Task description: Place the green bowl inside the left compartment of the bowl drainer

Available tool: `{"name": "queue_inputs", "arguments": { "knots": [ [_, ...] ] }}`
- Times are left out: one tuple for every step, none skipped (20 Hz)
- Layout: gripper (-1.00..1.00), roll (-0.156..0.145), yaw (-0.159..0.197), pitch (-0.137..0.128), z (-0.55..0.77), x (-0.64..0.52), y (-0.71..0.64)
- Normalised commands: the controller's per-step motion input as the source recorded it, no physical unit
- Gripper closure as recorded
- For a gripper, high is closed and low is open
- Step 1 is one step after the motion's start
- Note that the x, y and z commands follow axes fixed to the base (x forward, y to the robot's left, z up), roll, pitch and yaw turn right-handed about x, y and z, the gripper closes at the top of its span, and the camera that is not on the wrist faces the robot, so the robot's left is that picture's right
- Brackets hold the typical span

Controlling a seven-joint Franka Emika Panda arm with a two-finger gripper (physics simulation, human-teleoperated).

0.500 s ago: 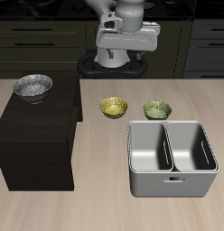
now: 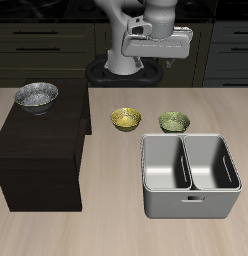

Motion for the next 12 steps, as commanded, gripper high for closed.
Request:
{"name": "queue_inputs", "arguments": {
  "knots": [
    [-1.0, -0.019, 0.026, -0.017, -0.06, -0.07, 0.48],
    [-1.0, 0.014, 0.026, -0.009, 0.0, 0.05, 0.4],
    [-1.0, -0.067, -0.017, -0.013, 0.03, 0.03, 0.31],
    [-1.0, 0.042, -0.058, 0.023, 0.0, 0.01, 0.28],
    [-1.0, 0.027, 0.021, -0.018, 0.0, -0.01, 0.4],
    [-1.0, 0.0, 0.0, 0.0, 0.0, 0.06, -0.06],
    [-1.0, -0.054, -0.028, -0.058, 0.04, -0.03, 0.27],
    [-1.0, -0.008, -0.057, -0.034, -0.05, 0.01, 0.21],
    [-1.0, 0.035, -0.069, 0.034, -0.11, -0.01, 0.17],
    [-1.0, -0.016, -0.098, -0.011, -0.1, 0.18, 0.04],
    [-1.0, -0.07, 0.015, -0.095, -0.23, -0.05, 0.16],
    [-1.0, -0.018, -0.017, 0.028, -0.35, 0.11, 0.05]
  ]
}}
